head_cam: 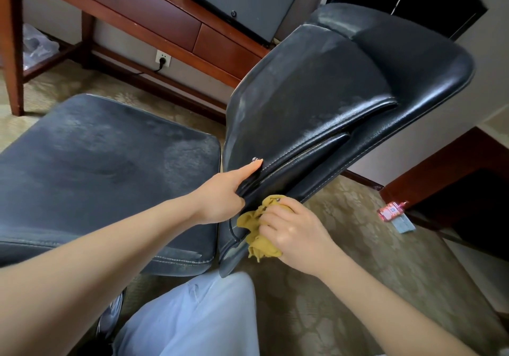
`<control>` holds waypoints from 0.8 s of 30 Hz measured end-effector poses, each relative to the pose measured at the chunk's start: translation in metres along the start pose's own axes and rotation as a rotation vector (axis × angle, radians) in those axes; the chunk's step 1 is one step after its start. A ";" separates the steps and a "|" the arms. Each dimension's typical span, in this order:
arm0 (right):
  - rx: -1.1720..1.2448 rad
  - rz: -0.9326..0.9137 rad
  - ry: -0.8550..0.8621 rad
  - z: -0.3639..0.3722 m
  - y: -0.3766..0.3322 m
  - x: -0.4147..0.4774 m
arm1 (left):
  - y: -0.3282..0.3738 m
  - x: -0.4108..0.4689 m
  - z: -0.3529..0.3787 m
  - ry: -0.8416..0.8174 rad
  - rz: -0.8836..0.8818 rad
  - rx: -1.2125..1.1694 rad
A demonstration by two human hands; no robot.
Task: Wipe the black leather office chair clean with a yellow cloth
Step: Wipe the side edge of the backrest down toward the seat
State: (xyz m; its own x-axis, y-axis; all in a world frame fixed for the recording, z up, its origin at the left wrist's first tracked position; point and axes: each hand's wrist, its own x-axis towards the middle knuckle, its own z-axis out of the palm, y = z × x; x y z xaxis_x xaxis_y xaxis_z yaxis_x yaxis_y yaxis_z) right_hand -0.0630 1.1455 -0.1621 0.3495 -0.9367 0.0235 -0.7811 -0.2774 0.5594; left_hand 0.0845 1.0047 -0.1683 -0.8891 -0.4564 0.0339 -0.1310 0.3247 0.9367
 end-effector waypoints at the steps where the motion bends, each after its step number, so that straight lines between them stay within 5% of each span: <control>1: -0.006 0.020 0.024 -0.005 0.004 -0.001 | -0.001 0.000 0.000 0.001 0.011 0.002; 10: -0.124 0.261 0.355 -0.052 0.034 -0.008 | -0.011 -0.005 0.005 0.061 0.105 0.020; 18: -0.098 0.370 0.369 -0.025 0.020 -0.003 | -0.018 -0.010 0.010 0.045 0.252 0.491; 24: -0.065 0.346 0.323 -0.012 0.009 -0.003 | -0.025 -0.002 0.008 0.152 0.412 0.616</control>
State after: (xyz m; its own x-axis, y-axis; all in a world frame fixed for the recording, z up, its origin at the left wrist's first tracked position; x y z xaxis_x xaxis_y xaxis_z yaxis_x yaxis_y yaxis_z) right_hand -0.0642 1.1486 -0.1471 0.2258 -0.8545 0.4679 -0.8494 0.0624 0.5240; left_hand 0.0859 1.0035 -0.1948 -0.8547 -0.2931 0.4285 -0.0624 0.8774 0.4757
